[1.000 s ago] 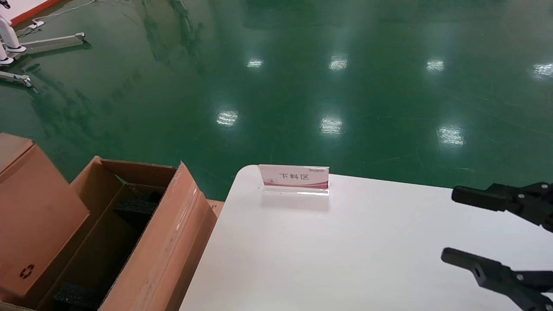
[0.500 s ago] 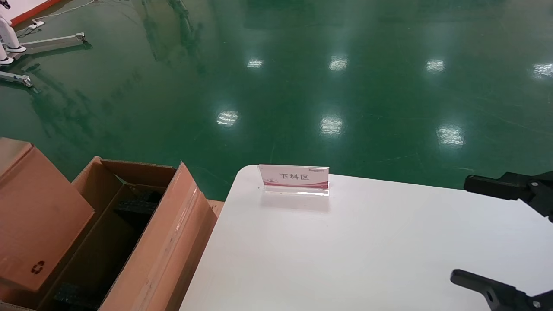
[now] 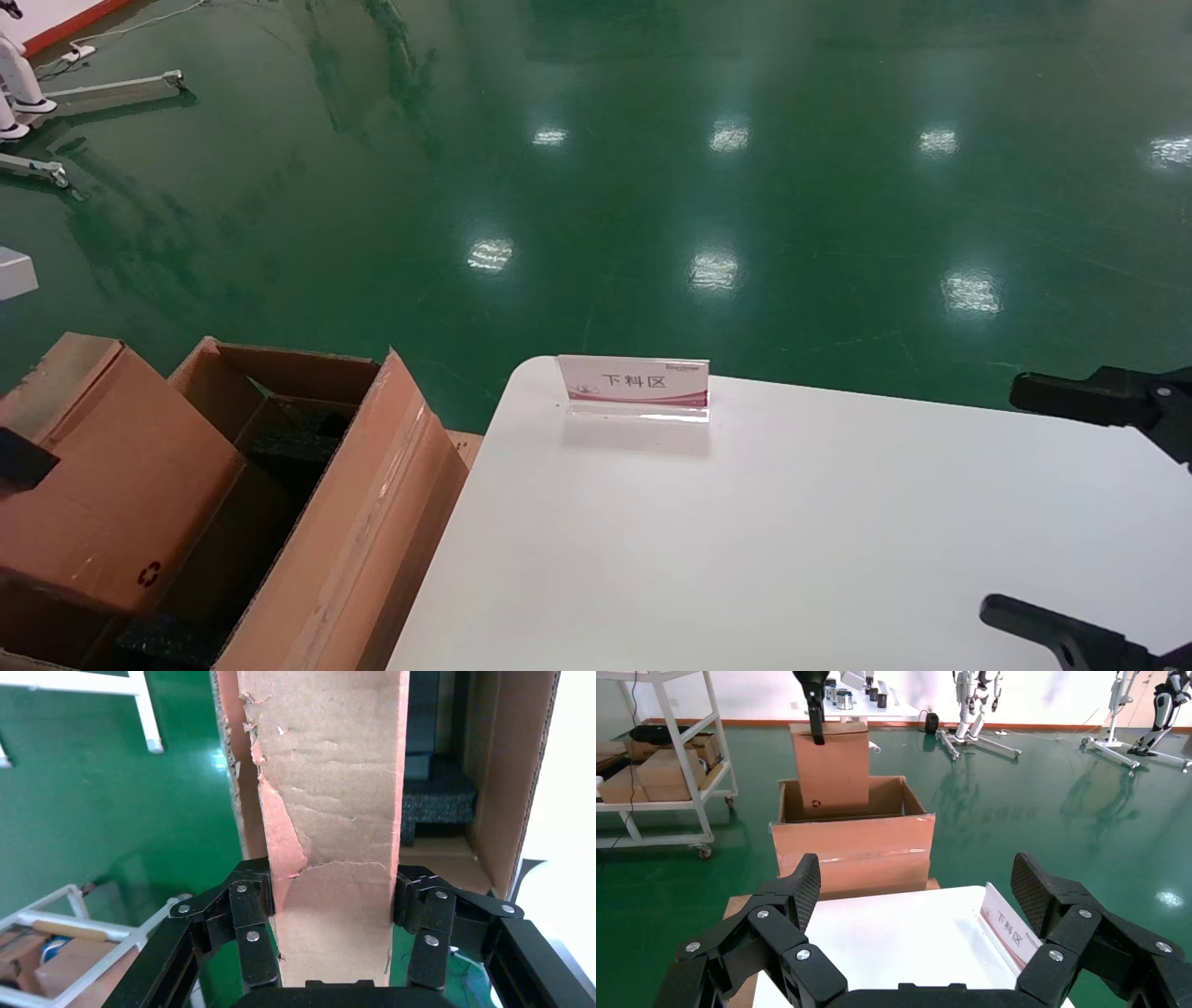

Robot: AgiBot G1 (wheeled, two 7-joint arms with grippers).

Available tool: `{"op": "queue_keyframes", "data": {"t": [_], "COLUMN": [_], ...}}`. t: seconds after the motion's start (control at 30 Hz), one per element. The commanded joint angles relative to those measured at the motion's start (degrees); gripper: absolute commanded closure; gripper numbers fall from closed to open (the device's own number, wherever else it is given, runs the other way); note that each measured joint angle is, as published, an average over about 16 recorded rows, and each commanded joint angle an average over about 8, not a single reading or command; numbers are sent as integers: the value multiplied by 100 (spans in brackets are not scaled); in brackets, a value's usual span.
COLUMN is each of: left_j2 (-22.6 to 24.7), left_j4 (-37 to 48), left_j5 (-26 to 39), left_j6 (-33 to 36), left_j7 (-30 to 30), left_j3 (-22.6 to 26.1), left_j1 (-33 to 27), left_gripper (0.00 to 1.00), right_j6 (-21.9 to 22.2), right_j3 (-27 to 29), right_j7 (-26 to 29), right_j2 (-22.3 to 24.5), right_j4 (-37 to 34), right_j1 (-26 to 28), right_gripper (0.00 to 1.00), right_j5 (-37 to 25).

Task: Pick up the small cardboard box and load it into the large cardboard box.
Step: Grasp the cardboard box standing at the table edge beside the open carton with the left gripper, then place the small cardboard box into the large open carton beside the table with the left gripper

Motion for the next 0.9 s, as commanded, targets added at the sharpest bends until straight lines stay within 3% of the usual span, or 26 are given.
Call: {"op": "queue_keyframes", "data": {"t": [0.03,0.43,0.9], "left_j2": [-100,-553,-685], "left_j4": [-13,-93,-180], "left_j5": [38,223,385], "left_j6": [-105,-627,-874], "left_j7": [-12,-138,-299], "left_j3": [-1,-3,40], "left_j1": [44,237,406], "left_gripper": [100,100,100], "right_j6": [0,0,0], "right_j3": [0,0,0], "right_j7": [0,0,0], "right_j2": [0,0,0], "right_j4": [0,0,0], "right_j1": [0,0,0], "right_gripper": [0,0,0], "right_j5": [0,0,0]}}
